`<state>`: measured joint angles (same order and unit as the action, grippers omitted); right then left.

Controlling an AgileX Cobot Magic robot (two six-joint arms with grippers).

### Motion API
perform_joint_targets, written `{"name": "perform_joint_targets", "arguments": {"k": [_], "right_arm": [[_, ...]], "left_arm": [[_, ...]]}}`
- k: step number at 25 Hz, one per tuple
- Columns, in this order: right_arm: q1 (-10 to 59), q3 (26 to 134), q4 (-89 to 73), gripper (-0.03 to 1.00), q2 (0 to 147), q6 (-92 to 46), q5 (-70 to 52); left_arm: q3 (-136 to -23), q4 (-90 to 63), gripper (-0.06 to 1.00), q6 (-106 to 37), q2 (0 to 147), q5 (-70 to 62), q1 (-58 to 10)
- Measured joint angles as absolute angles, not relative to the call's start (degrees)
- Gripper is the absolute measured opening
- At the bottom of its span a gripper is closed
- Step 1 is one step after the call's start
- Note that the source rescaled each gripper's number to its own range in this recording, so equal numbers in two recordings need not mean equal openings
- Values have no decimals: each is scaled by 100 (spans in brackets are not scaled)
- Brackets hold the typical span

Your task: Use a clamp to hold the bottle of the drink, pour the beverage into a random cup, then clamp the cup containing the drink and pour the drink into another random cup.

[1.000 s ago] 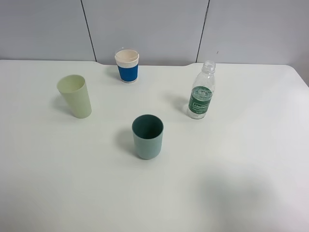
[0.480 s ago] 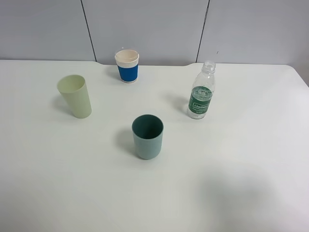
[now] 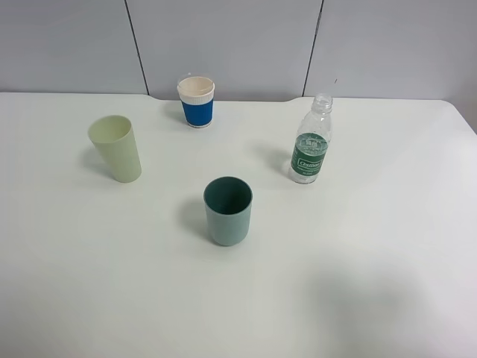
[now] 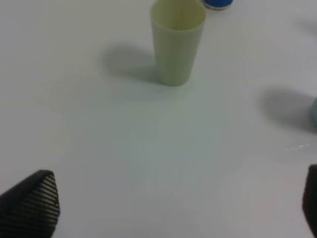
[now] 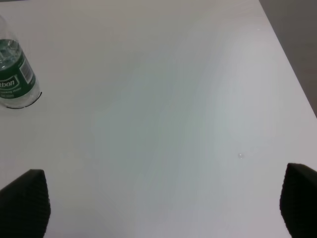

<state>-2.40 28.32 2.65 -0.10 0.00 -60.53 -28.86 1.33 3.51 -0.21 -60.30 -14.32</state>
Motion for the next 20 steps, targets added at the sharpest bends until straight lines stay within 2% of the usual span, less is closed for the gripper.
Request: {"name": "perform_joint_targets", "arguments": {"k": [4, 12, 20], "right_arm": [[-240, 2832, 265, 98, -10, 0, -6053], [-240, 2832, 265, 98, -10, 0, -6053], [-240, 2832, 265, 98, -10, 0, -6053]], "left_arm": [[-2886, 133, 100, 355, -21, -6030, -1169], [-2886, 133, 100, 350, -21, -6030, -187], [-2886, 127, 100, 332, -21, -6030, -113]]}}
